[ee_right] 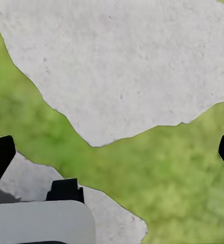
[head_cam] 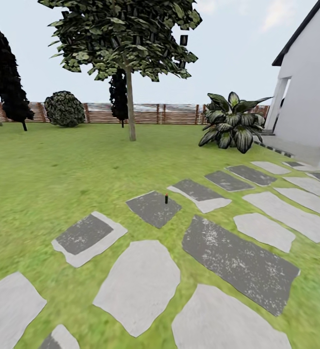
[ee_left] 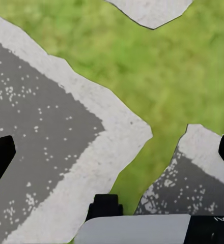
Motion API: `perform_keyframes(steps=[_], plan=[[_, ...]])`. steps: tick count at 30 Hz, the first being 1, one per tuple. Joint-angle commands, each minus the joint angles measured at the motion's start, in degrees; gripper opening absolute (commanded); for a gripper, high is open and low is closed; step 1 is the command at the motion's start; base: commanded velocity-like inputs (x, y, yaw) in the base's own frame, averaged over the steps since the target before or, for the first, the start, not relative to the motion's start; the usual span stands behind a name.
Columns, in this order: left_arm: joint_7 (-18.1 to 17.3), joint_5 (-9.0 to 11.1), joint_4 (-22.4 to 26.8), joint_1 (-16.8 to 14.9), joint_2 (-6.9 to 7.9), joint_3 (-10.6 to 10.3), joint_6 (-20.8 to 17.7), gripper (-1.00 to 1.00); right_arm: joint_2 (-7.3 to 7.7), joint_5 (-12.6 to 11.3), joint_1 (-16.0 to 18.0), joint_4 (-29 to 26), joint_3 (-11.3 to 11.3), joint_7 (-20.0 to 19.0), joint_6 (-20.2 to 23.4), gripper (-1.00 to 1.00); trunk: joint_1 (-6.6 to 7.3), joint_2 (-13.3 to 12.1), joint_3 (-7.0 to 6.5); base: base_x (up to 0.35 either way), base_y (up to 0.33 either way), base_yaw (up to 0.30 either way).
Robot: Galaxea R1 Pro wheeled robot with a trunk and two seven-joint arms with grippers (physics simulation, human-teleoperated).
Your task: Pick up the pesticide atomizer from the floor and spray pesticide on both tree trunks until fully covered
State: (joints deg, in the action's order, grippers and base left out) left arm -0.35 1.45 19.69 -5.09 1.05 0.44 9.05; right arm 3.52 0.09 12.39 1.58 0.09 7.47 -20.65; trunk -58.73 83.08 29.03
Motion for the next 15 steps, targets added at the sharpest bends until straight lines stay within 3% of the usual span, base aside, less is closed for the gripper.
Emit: perform_keyframes(steps=[1,15], plan=[[0.0,0.01,0.0,0.02,0.0,0.0,0.0,1.0,0.0,0.0,0.0,0.0,0.0,0.0,0.0,1.0,0.0,0.0,0.0,0.303,-0.158,0.0],[0.0,0.04,0.0,0.0,0.0,0.0,0.0,1.0,0.0,0.0,0.0,0.0,0.05,0.0,0.0,1.0,0.0,0.0,0.0,0.304,-0.158,0.0]])
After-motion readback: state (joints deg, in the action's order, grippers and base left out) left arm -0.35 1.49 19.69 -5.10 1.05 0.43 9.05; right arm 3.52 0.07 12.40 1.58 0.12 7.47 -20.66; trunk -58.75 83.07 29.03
